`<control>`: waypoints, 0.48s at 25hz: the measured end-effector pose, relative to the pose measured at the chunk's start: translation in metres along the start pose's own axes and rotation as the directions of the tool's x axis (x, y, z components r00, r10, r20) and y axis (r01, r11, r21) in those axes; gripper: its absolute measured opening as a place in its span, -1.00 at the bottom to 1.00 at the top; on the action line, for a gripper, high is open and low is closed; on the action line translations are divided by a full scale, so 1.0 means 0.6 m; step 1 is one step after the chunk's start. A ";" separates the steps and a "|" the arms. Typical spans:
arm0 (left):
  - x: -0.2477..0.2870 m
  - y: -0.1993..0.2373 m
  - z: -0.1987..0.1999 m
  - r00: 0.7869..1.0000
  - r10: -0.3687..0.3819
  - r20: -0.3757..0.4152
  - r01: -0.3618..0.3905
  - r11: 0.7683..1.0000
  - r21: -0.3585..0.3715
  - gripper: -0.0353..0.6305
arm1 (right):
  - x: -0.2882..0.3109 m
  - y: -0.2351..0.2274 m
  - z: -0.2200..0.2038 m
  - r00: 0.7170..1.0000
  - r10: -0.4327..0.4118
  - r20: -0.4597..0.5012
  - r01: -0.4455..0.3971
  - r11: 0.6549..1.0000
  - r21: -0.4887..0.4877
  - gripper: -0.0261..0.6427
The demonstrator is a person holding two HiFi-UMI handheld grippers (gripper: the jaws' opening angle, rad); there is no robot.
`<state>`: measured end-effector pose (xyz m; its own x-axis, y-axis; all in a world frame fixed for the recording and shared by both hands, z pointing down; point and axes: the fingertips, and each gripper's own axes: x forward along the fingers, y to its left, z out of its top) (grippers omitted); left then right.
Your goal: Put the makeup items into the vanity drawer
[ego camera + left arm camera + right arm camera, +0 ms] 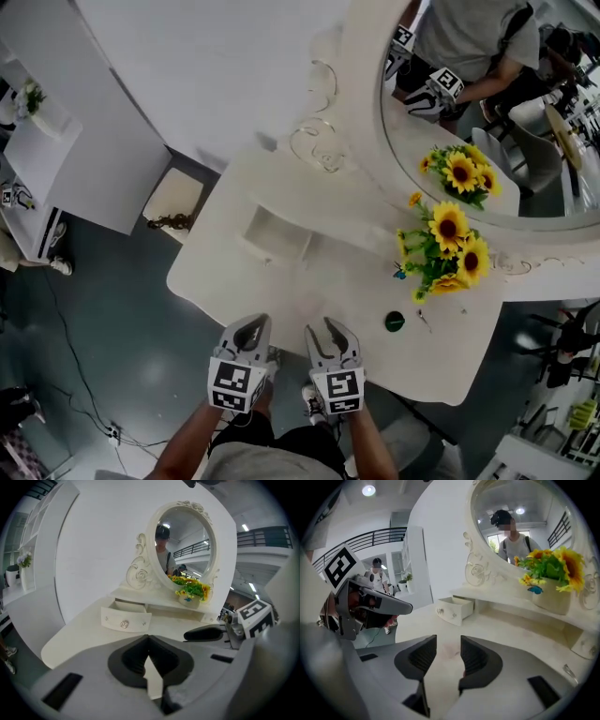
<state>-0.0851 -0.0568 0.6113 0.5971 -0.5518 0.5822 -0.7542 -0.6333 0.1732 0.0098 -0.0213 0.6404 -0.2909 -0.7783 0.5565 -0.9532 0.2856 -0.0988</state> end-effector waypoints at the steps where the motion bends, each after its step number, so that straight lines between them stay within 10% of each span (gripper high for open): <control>1: 0.002 0.000 -0.005 1.000 -0.001 -0.007 0.001 1.000 -0.003 -0.89 | 0.006 0.002 -0.006 1.000 0.010 -0.013 -0.010 1.000 -0.001 -0.45; 12: 0.011 0.022 -0.032 0.999 0.013 -0.035 -0.014 0.999 -0.032 -0.89 | 0.052 -0.008 -0.045 0.996 -0.021 -0.084 0.018 0.999 -0.034 -0.58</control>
<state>-0.0964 -0.0584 0.6327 0.5772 -0.5405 0.6122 -0.7709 -0.6079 0.1902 0.0075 -0.0316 0.6805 -0.2633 -0.7344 0.6256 -0.9549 0.2906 -0.0607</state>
